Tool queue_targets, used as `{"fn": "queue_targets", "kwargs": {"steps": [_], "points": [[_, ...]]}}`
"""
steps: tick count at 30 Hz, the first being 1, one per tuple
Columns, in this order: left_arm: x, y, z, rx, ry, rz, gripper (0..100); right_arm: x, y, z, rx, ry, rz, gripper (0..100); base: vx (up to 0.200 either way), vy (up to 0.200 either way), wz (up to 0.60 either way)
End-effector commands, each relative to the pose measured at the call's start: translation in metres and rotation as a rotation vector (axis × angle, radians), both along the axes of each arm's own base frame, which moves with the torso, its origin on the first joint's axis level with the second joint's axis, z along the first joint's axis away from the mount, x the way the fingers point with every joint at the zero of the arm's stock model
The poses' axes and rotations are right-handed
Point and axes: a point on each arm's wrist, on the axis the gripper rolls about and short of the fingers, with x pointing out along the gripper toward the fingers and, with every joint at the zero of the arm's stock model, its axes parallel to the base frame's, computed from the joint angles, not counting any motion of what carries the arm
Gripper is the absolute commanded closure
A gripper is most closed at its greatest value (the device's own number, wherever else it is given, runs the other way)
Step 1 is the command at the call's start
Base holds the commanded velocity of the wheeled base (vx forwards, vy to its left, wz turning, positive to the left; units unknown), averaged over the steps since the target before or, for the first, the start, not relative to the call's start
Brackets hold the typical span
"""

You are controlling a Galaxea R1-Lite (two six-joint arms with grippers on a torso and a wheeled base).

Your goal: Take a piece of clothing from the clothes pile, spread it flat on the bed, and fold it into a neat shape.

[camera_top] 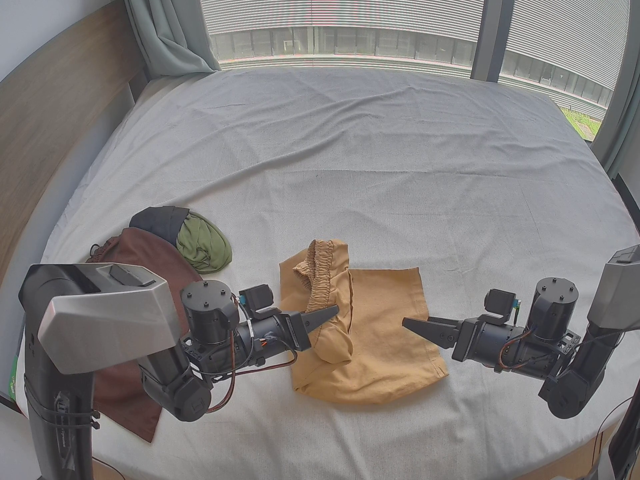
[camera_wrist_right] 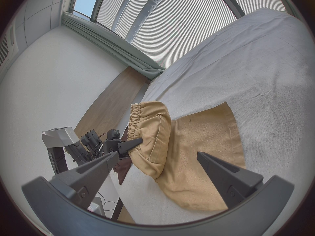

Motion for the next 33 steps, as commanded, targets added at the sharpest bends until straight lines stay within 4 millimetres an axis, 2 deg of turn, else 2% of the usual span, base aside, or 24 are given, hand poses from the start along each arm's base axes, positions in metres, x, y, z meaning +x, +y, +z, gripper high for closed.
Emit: {"fn": "queue_targets", "kwargs": {"steps": [1, 20, 33], "points": [[0.001, -0.006, -0.004, 0.000, 0.000, -0.012, 100, 0.000, 0.000, 0.000, 0.001, -0.002, -0.001, 0, 0.000, 0.000, 0.00], [0.002, -0.032, -0.010, -0.045, 0.021, -0.062, 100, 0.001, 0.000, 0.001, 0.003, -0.006, -0.001, 0, 0.000, 0.000, 0.00], [-0.001, -0.041, -0.018, -0.045, 0.044, -0.083, 100, 0.002, 0.000, 0.002, 0.004, -0.009, -0.001, 0, 0.000, 0.000, 0.00]]}}
